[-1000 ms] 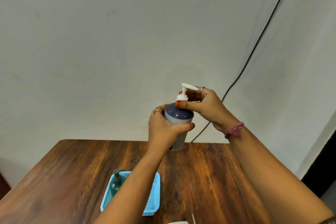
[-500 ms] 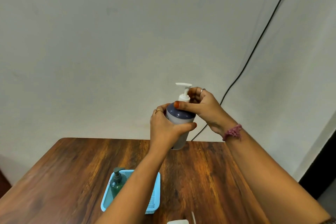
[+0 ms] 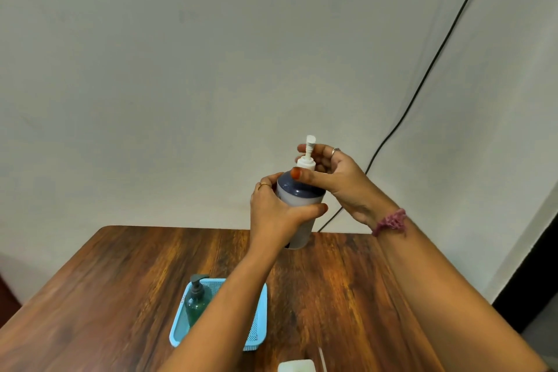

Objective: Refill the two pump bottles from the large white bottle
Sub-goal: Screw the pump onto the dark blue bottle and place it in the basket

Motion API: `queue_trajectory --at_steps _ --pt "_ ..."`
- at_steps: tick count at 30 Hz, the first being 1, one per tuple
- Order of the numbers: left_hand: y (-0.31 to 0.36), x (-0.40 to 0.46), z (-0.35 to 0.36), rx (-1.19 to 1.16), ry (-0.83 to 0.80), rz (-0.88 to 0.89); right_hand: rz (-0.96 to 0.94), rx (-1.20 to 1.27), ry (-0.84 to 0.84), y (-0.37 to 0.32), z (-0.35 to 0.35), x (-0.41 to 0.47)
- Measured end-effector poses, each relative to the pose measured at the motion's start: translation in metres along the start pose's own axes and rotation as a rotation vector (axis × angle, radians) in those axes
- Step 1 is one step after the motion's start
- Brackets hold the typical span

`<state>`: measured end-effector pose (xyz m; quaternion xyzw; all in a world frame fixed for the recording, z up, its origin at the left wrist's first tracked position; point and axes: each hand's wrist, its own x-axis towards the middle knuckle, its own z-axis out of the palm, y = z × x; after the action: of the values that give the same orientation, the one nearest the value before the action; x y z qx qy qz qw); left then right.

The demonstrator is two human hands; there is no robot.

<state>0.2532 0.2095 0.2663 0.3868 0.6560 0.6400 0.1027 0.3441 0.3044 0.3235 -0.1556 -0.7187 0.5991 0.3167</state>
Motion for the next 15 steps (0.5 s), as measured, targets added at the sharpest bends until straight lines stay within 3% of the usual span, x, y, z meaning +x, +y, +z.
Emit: queue_trajectory --at_steps 4,10,15 --pt "-0.002 0.000 -0.002 0.004 0.009 0.011 -0.020 0.011 -0.117 -0.004 -0.005 -0.005" --pt "-0.005 -0.004 -0.001 0.018 -0.011 -0.004 -0.015 0.037 0.165 0.006 0.012 -0.003" --pt "-0.007 -0.004 -0.004 0.011 -0.024 -0.017 -0.001 0.041 -0.065 0.003 0.001 -0.006"
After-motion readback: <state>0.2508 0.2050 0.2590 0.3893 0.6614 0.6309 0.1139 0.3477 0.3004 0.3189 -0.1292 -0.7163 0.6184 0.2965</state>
